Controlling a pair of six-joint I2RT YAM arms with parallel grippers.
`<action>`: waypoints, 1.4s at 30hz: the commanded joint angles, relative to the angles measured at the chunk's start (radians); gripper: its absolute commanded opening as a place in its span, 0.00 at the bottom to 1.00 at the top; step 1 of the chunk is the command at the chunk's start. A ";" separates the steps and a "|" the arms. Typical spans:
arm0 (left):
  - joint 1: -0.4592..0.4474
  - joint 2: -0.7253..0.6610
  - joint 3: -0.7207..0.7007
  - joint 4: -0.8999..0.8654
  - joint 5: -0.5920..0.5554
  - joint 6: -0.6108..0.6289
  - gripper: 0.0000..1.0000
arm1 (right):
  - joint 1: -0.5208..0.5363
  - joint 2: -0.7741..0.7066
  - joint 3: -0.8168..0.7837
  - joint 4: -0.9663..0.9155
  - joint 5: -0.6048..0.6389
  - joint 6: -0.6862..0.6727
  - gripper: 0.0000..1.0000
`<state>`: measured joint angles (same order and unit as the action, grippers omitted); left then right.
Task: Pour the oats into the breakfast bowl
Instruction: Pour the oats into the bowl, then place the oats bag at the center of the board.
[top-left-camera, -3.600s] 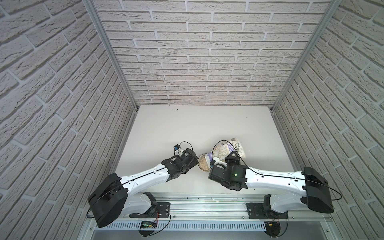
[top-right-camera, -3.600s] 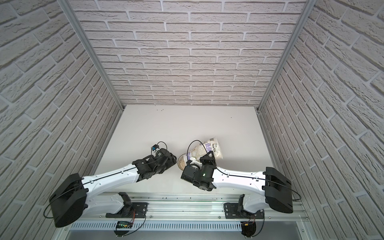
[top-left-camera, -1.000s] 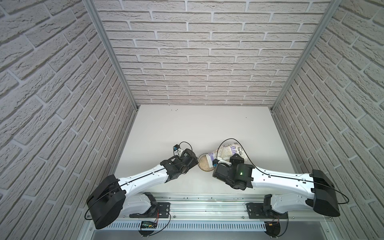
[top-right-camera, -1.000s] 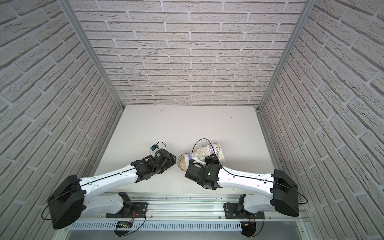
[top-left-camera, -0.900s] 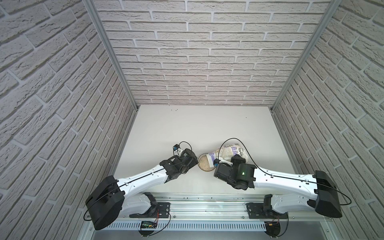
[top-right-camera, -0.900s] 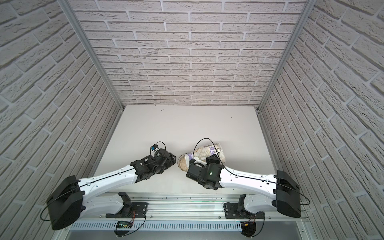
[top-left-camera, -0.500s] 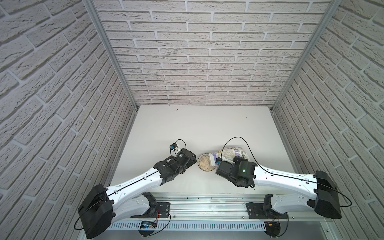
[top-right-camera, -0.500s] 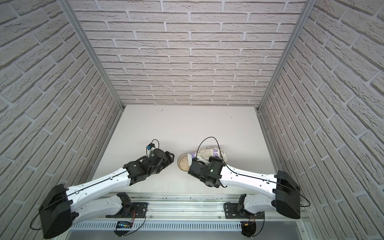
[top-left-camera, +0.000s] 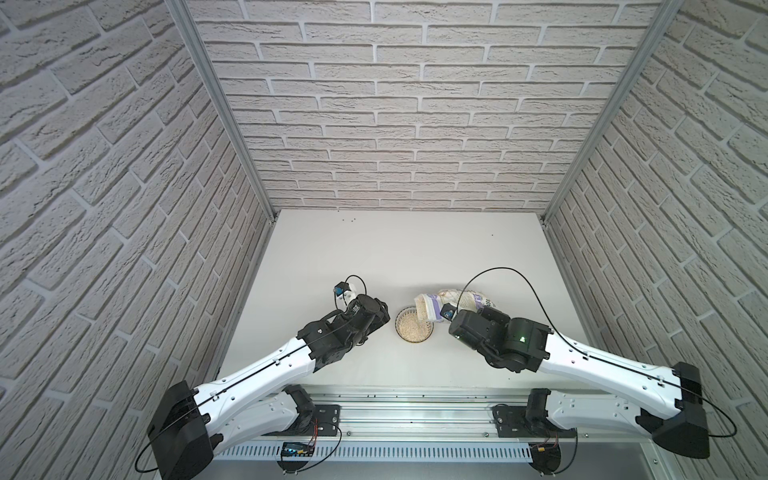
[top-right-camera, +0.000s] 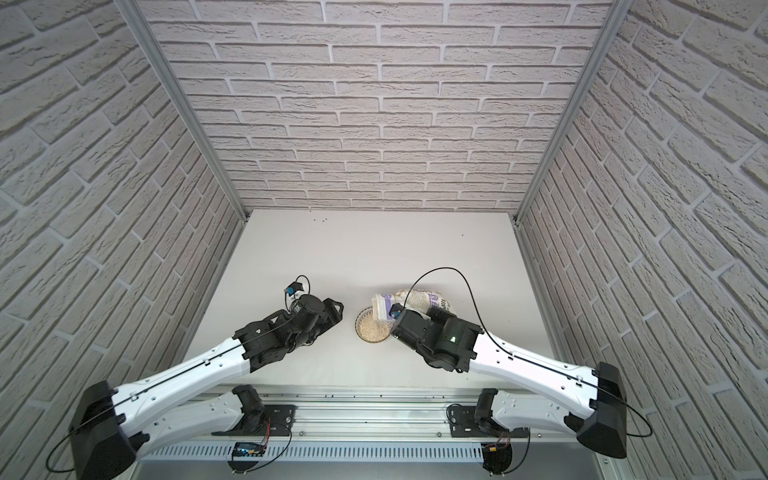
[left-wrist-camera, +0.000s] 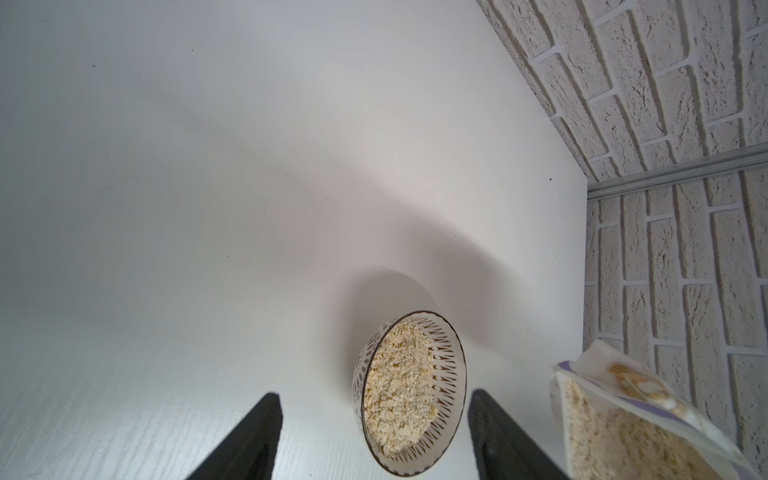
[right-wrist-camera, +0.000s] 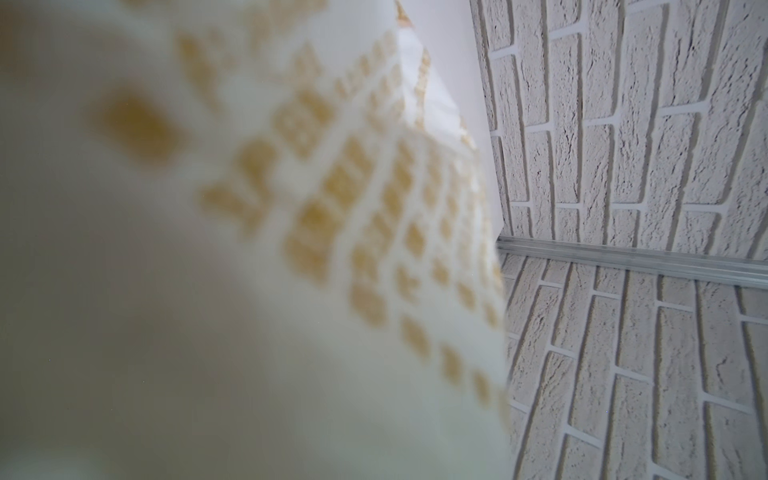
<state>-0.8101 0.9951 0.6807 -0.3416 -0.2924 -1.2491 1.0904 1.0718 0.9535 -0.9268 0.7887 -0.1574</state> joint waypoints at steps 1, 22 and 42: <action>0.007 -0.028 0.046 -0.039 -0.042 0.047 0.74 | -0.039 -0.107 0.105 0.123 0.017 0.082 0.03; 0.015 -0.074 -0.027 -0.016 -0.071 0.046 0.75 | -0.217 -0.267 -0.582 1.364 -0.377 0.586 0.03; -0.034 0.078 -0.061 0.013 -0.116 -0.020 0.75 | -0.308 0.103 -0.685 1.675 -0.367 0.603 0.54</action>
<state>-0.8387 1.0615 0.6231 -0.3595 -0.3828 -1.2598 0.7891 1.1881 0.2577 0.5758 0.3885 0.4370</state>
